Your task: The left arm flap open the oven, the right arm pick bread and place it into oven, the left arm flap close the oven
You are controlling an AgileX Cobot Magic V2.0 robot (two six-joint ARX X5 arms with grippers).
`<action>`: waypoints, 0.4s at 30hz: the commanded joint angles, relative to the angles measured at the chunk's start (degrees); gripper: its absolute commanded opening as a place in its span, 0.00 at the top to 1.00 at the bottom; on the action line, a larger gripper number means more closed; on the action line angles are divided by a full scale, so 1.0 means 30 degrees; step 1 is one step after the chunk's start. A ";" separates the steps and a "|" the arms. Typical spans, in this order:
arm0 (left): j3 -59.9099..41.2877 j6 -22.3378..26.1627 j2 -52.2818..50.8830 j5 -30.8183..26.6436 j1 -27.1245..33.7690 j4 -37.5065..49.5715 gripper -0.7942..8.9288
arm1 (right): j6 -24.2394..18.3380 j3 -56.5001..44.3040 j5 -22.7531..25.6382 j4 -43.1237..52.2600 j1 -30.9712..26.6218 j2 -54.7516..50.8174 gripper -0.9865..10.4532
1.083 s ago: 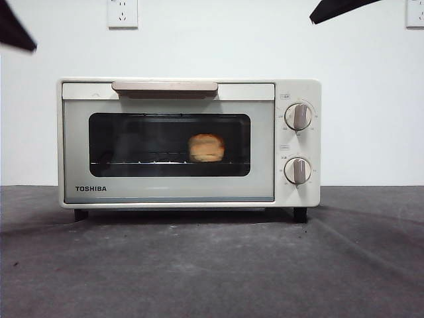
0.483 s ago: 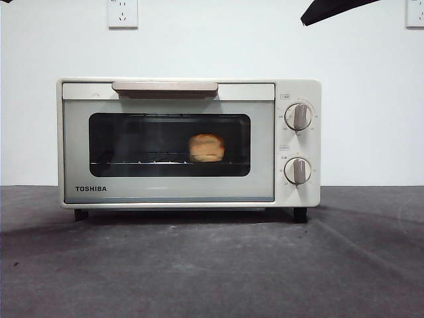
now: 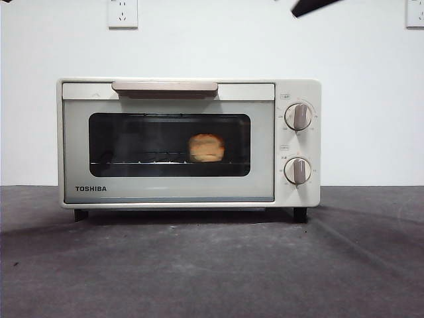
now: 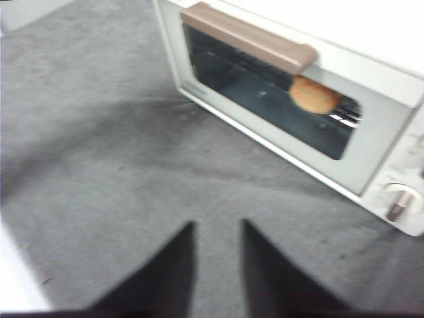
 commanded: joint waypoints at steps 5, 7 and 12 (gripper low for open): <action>0.0364 0.0168 0.0073 -0.0066 -0.0058 0.0240 0.90 | 0.0291 0.0138 0.1450 0.0233 0.0182 0.0175 0.91; 0.0364 0.0168 0.0073 -0.0066 -0.0058 0.0240 0.90 | 0.0284 0.0138 0.1457 0.0240 0.0182 0.0175 0.91; 0.0364 0.0168 0.0073 -0.0066 -0.0051 0.0240 0.90 | 0.0248 0.0138 0.1457 0.0240 0.0182 0.0175 0.91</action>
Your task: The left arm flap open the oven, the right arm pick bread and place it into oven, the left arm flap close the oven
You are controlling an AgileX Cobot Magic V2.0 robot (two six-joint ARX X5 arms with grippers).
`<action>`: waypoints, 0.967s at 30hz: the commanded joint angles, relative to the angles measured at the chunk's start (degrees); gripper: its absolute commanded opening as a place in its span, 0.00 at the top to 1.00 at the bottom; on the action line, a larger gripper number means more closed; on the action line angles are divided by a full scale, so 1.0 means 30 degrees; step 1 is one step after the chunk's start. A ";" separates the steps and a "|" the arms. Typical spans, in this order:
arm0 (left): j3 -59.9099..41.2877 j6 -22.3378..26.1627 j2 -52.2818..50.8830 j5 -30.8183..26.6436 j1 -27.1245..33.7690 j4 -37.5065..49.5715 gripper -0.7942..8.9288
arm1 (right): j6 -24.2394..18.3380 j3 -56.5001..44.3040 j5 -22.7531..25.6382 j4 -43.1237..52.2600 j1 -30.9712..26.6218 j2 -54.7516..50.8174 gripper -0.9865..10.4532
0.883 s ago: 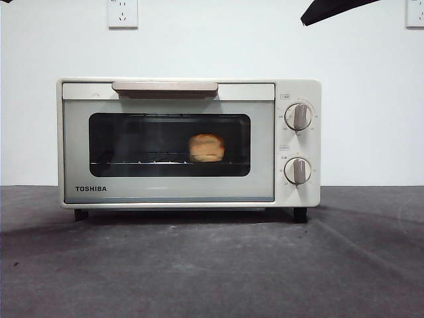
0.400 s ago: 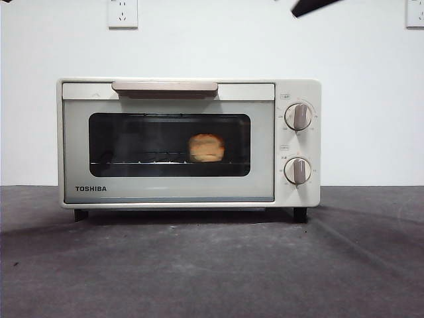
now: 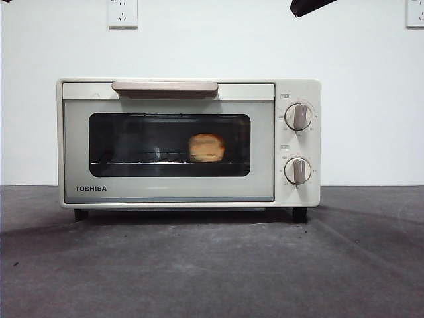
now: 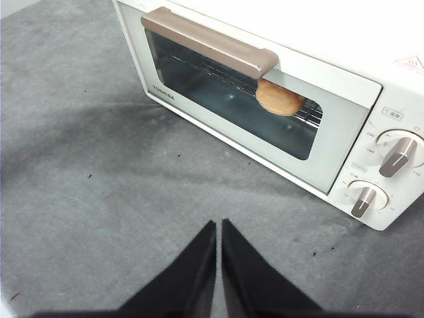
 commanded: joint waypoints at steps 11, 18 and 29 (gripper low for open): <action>0.0364 0.0160 0.0073 -0.0066 -0.0058 0.0226 0.90 | 0.0204 0.0138 0.0051 0.0233 0.0182 0.0175 0.91; 0.0197 0.0947 -0.0772 -0.0248 0.0109 0.1931 0.90 | 0.0204 0.0138 0.0051 0.0233 0.0182 0.0175 0.91; -0.4954 0.2251 -0.5850 -0.3825 0.2710 1.2524 0.90 | 0.0204 0.0138 0.0051 0.0233 0.0182 0.0175 0.91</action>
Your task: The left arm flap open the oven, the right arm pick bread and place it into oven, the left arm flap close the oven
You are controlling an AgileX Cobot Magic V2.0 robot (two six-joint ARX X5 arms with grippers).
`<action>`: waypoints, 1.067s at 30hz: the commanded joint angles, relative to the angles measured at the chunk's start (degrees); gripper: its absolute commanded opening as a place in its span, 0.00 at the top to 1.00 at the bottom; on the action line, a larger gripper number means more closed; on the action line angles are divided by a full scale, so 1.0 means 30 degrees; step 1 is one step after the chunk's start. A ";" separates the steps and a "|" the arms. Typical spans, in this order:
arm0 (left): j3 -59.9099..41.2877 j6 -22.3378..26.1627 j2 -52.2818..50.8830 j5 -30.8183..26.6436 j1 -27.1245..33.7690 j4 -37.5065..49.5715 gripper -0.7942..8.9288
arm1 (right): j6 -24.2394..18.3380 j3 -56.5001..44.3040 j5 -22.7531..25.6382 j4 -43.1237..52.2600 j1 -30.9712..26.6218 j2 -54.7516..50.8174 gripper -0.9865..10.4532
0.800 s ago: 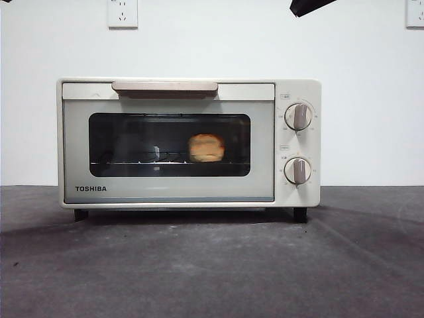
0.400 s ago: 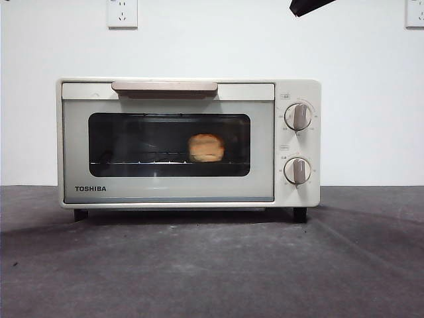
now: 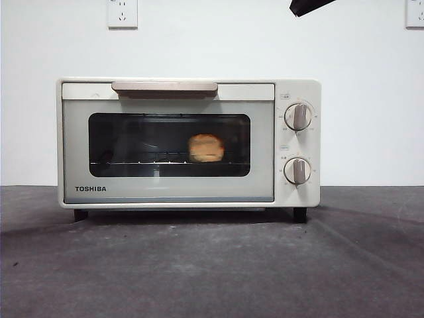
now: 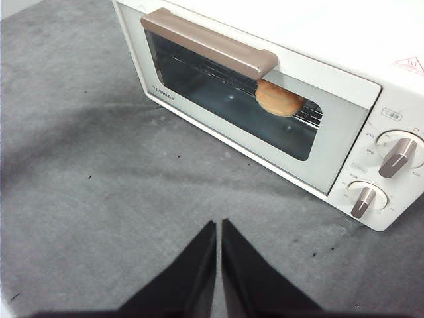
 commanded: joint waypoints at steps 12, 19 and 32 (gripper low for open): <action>-0.7737 0.0386 -0.5260 -0.3191 0.1610 0.1523 0.90 | 0.0204 0.0138 0.0051 0.0197 0.0182 0.0175 0.91; -1.0921 0.0393 -0.7133 -0.3286 0.1617 0.1581 0.90 | 0.0204 0.0138 0.0051 0.0197 0.0182 0.0175 0.91; -1.3260 0.0393 -0.8896 -0.3978 0.1617 0.1523 0.90 | 0.0204 0.0138 0.0051 0.0197 0.0182 0.0175 0.91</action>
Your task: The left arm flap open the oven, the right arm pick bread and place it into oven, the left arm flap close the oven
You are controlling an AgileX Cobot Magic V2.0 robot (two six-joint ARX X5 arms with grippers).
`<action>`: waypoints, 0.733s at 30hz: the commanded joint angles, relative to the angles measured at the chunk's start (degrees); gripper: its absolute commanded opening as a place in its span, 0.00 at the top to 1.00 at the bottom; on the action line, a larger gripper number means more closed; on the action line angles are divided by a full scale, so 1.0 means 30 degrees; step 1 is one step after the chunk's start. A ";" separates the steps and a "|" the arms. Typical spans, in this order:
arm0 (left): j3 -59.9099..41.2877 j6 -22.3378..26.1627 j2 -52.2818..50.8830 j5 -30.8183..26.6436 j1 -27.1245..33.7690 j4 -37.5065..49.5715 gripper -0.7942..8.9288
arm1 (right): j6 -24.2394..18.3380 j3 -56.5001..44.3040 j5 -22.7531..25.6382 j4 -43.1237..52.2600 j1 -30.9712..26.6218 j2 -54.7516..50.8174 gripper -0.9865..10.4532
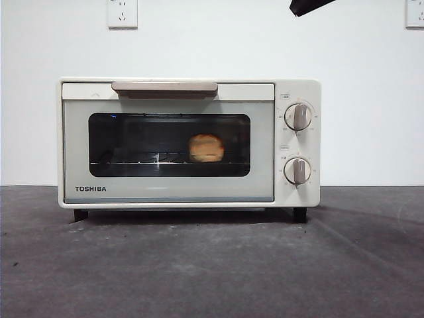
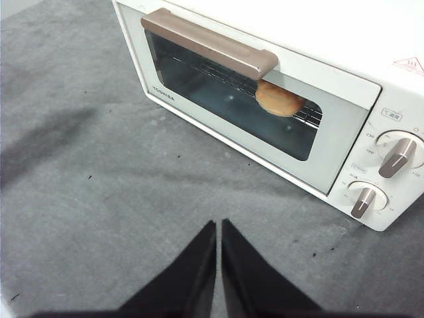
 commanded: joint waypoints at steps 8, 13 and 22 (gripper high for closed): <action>-0.0845 0.0233 -0.0262 -0.0117 0.0036 -0.0117 0.90 | 0.0204 0.0138 0.0051 0.0189 0.0182 0.0175 0.91; -0.0845 0.0204 -0.0262 -0.0117 0.0036 -0.1654 0.90 | 0.0204 0.0138 0.0051 0.0189 0.0182 0.0175 0.91; -0.0845 -0.0197 -0.0262 -0.0102 0.0036 -0.1974 0.90 | 0.0204 0.0138 0.0051 0.0189 0.0182 0.0168 0.91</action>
